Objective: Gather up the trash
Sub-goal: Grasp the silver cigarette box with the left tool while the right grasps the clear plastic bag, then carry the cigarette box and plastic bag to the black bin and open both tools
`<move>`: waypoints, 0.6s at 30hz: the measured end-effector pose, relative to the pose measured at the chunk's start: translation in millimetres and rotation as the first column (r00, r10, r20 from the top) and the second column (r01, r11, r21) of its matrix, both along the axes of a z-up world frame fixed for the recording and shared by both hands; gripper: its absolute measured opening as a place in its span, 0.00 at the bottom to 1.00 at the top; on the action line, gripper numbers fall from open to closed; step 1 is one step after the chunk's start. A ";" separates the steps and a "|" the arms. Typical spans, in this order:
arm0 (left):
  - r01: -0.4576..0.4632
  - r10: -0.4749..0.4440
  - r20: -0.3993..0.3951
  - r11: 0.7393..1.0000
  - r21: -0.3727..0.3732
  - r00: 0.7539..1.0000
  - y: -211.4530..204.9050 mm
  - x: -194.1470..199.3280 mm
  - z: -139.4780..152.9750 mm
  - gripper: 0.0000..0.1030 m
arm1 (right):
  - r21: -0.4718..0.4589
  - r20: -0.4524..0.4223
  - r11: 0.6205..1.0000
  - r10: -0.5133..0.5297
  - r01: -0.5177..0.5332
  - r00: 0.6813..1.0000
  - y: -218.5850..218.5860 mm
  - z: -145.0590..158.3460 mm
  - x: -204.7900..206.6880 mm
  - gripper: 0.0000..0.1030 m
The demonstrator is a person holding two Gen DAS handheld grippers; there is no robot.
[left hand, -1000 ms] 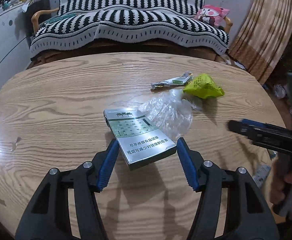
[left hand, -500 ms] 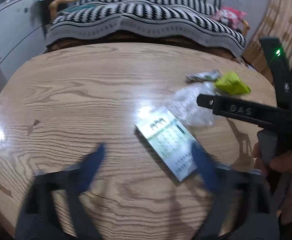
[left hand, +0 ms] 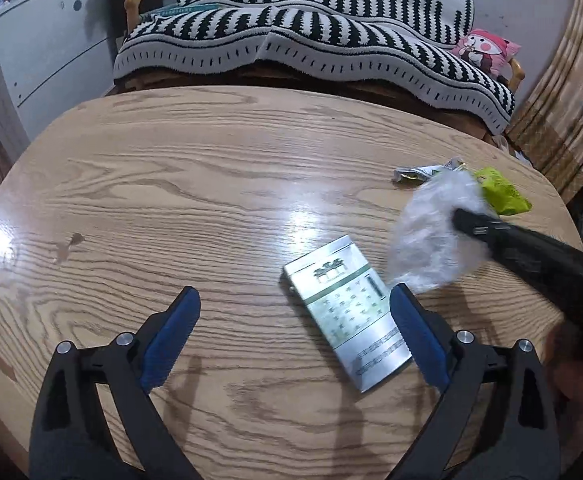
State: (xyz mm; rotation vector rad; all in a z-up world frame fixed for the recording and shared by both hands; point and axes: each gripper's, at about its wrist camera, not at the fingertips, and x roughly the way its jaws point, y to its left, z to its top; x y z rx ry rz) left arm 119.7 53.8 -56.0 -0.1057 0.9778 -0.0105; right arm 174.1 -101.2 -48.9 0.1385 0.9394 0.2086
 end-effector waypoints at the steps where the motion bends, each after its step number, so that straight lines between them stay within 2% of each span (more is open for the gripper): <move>1: -0.004 0.004 -0.007 1.000 0.008 1.000 -4.3 2.0 -1.9 0.90 | 0.010 0.009 1.000 -0.003 0.003 1.000 -5.3 5.0 -4.5 0.09; 6: -0.018 0.021 -0.049 0.998 0.059 0.999 -28.0 15.1 -16.0 0.90 | 0.028 0.052 1.000 -0.012 0.011 0.999 -33.0 30.3 -32.9 0.09; 10: -0.034 0.044 -0.079 0.991 0.128 0.996 -41.6 19.4 -28.7 0.90 | 0.109 0.036 0.994 0.009 -0.013 0.999 -57.9 41.6 -56.2 0.09; 13: -0.025 0.042 -0.106 0.986 0.165 0.993 -48.7 17.9 -35.4 0.89 | 0.082 0.039 0.997 -0.002 -0.002 0.999 -76.3 48.4 -80.4 0.09; 15: -0.009 0.024 -0.115 0.992 0.125 0.993 -50.4 15.5 -36.8 0.68 | 0.064 0.043 0.998 -0.022 0.019 0.999 -90.0 50.4 -92.3 0.09; 17: -0.007 0.022 -0.109 0.991 0.131 0.994 -55.1 11.6 -32.8 0.58 | 0.062 0.044 0.997 -0.040 0.038 0.998 -104.2 51.7 -102.8 0.09; 18: 0.000 0.014 -0.112 0.992 0.126 0.994 -57.6 10.5 -31.2 0.57 | 0.057 0.046 0.997 -0.054 0.051 0.998 -112.2 52.5 -108.8 0.09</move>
